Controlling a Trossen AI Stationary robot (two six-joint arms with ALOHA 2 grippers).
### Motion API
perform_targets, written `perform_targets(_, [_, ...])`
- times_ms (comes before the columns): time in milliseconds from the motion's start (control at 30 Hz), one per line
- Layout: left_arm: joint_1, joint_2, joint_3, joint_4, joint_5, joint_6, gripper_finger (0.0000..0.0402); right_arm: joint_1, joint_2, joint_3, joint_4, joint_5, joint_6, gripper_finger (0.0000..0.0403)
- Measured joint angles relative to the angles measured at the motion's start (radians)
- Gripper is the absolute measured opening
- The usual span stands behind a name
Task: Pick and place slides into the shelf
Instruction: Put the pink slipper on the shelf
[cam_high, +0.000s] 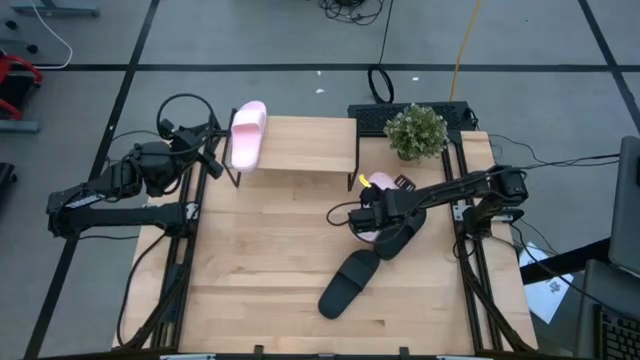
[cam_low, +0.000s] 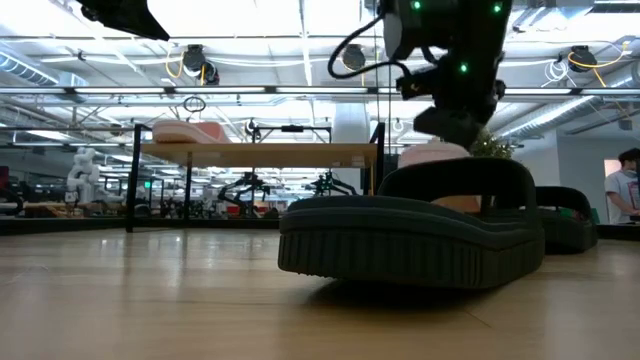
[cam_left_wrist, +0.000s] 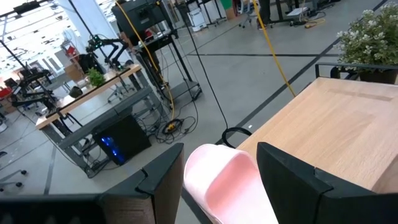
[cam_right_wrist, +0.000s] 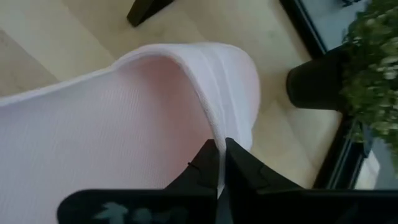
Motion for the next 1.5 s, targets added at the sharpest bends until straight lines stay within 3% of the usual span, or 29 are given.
perform_targets(567, [0.0,0.0,0.0,-0.043,-0.005,-0.013,0.0209,0.122,0.0,0.312,-0.342,0.03,0.138,0.0])
perform_targets(800, [0.0,0.0,0.0,-0.043,-0.028,-0.013,0.0209,0.197,0.0,0.471,-0.352,0.083,0.102,0.0])
perform_targets(933, [0.0,0.0,0.0,-0.043,-0.028,-0.013,0.0209,0.22,0.0,0.525,-0.207,0.158,-0.047,0.0])
perform_targets(1200, [0.0,0.0,0.0,-0.042,-0.029,-0.024,0.0209,0.16,0.0,0.541,0.378,0.15,-0.589,0.0])
perform_targets(1367, [0.0,0.0,0.0,-0.042,-0.034,-0.025,0.0209,0.068,0.0,0.541,0.558,0.138,-0.717,0.0])
perform_targets(1500, [0.0,0.0,0.0,-0.037,-0.095,-0.022,0.0209,-0.015,0.007,0.541,0.637,0.1,-0.748,0.0])
